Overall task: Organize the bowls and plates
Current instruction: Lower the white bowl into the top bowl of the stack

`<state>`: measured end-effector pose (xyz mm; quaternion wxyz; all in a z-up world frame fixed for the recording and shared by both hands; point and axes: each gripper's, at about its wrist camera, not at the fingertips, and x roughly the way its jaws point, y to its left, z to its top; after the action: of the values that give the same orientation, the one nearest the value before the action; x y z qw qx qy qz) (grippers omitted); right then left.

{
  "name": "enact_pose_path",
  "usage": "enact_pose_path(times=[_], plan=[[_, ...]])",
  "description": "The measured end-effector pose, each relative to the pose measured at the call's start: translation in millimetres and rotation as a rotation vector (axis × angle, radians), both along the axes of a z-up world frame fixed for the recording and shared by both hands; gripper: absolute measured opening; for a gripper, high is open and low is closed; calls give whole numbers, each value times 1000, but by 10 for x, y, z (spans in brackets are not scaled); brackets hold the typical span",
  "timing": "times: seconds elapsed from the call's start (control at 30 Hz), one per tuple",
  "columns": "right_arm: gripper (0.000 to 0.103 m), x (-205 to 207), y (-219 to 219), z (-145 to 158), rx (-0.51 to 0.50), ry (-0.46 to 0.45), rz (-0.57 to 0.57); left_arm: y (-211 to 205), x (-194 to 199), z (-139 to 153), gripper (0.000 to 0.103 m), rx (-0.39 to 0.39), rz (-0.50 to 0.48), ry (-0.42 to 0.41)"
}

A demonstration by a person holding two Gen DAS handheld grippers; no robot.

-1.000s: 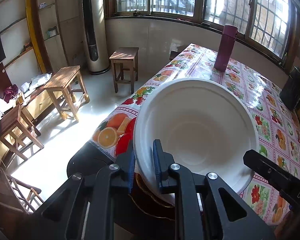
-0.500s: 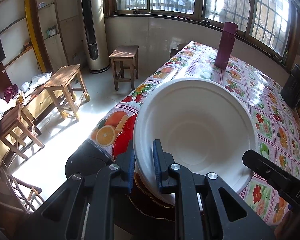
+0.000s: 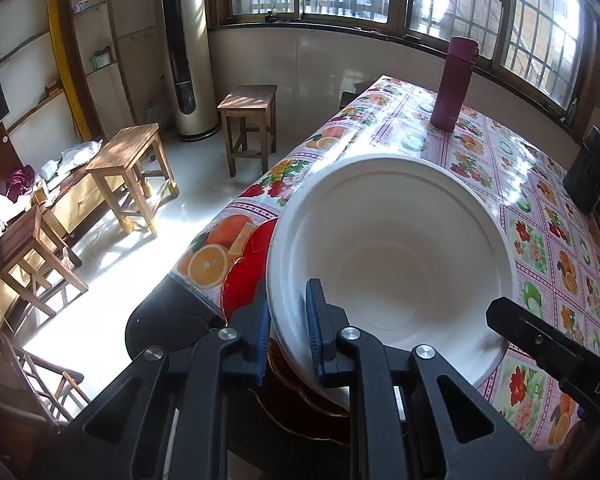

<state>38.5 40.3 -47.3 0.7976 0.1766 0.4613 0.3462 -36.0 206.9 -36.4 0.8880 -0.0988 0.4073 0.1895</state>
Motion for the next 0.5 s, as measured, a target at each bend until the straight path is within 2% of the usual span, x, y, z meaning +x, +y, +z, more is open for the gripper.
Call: enact_pose_path(times=[0.5], plan=[[15,46,17,-75,4,24,3,26,8,-74,15,-10,0,12]])
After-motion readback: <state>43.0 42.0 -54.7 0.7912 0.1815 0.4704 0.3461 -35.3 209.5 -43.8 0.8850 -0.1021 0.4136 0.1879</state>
